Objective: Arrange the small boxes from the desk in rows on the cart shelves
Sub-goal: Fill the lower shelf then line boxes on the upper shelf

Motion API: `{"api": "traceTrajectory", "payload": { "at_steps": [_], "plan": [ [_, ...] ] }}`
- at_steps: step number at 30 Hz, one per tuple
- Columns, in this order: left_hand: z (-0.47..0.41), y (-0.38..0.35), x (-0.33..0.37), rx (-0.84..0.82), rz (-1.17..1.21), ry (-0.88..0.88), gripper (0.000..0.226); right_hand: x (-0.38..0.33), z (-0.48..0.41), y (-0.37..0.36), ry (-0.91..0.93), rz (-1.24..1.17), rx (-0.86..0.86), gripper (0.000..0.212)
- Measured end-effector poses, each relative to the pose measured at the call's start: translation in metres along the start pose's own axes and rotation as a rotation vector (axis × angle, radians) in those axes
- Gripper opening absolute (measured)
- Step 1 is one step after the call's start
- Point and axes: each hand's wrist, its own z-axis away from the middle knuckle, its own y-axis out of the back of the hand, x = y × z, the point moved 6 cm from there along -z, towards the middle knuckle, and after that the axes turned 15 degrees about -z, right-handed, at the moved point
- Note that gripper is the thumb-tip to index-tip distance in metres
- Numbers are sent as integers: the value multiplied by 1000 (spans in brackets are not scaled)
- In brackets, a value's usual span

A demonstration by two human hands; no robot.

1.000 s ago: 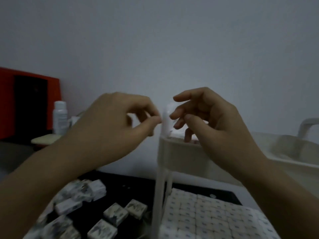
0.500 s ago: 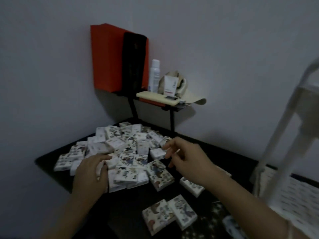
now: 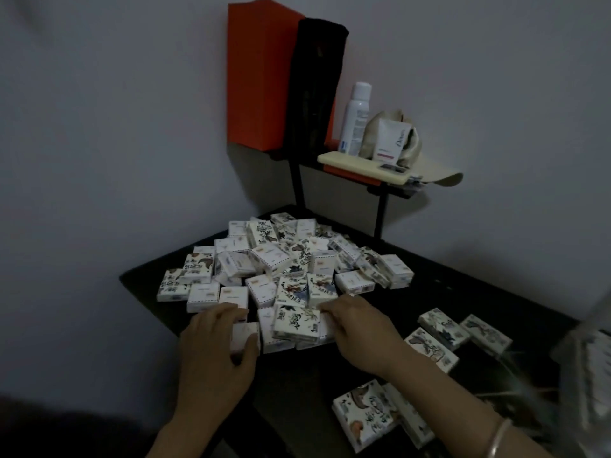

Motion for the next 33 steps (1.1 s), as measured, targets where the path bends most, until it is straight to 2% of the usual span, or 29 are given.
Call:
{"api": "traceTrajectory", "payload": {
  "at_steps": [5,8,11,15,19,21,24,26,29,31,33],
  "plan": [
    [4,7,-9,25,-150,9,52,7,-2,-9,-2,242,-70,52],
    [4,10,-10,59,-148,-26,51,10,1,-5,-38,211,-70,59],
    [5,13,-5,63,-109,-36,55,10,9,5,-79,140,40,60],
    [7,18,4,-62,33,102,56,13,24,17,-199,-64,164,52],
    [7,16,16,-159,167,110,53,24,36,34,-280,-290,242,55],
    [7,13,20,-163,232,103,50,29,44,41,-315,-438,241,54],
    [7,13,28,-125,300,80,43,34,56,47,-401,-775,243,37],
    [7,13,34,-129,338,72,40,32,63,50,-432,-941,249,34],
    [6,11,44,-201,469,79,40,21,72,60,-362,-1050,238,45],
    [6,11,51,-230,548,50,41,13,78,68,-278,-1021,216,55],
    [6,15,59,-241,593,15,40,8,85,75,-236,-984,223,46]
  ]
}}
